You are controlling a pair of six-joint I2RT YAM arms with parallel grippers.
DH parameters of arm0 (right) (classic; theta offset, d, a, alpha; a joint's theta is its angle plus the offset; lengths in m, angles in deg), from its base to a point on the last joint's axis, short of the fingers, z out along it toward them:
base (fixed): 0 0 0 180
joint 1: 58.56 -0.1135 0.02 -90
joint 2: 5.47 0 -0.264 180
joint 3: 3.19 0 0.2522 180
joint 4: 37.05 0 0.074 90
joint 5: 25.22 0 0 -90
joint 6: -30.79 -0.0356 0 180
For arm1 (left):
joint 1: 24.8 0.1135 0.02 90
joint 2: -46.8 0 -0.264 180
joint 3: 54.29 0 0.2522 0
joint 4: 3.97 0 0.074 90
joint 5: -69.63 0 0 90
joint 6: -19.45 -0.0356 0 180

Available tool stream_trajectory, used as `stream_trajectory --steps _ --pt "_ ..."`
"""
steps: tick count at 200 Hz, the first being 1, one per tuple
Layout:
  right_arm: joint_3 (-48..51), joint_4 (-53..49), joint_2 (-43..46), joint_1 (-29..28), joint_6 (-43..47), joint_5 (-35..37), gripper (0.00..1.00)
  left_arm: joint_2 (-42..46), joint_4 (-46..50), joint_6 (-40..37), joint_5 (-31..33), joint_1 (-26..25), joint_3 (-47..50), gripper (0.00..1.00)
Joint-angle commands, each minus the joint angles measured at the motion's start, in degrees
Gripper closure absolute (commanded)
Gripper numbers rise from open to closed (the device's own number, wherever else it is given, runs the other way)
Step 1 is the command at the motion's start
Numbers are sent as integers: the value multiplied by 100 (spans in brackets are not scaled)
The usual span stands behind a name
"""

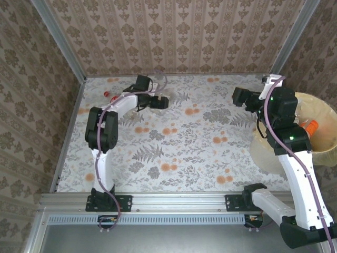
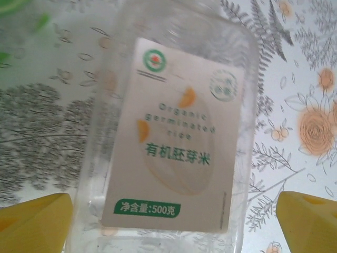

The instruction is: Put the plastic bottles in the bin

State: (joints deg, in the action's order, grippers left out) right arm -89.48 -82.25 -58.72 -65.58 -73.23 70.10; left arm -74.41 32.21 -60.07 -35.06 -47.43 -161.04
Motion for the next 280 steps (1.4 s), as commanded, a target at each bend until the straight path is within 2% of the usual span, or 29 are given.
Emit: stream_trajectory --steps 1,19,33,67,175,201,220,280 --pt "-43 -48 -18 -36 57 -156 0 237 562 -280 1007 -227 -72 0" --pt "0 -27 -27 -36 67 -129 0 92 903 -386 1480 -312 -283 0" --pt "4 -18 -33 -43 59 -136 0 43 923 -482 1591 -523 -312 0" --pt "-6 -20 -6 -53 30 -165 0 -211 1112 -653 1901 -655 -572 0" --pt "64 -105 56 -71 77 -74 0 -979 1261 -616 1705 -694 -1362 0" --pt "64 -125 18 -79 45 -175 0 -923 1209 -561 2166 -766 -1257 12" --pt "105 -46 -12 -144 14 -316 0 -595 861 -649 2313 -839 -866 17" --pt "254 463 -296 -533 -267 -510 0 537 192 -628 1619 -887 130 32"
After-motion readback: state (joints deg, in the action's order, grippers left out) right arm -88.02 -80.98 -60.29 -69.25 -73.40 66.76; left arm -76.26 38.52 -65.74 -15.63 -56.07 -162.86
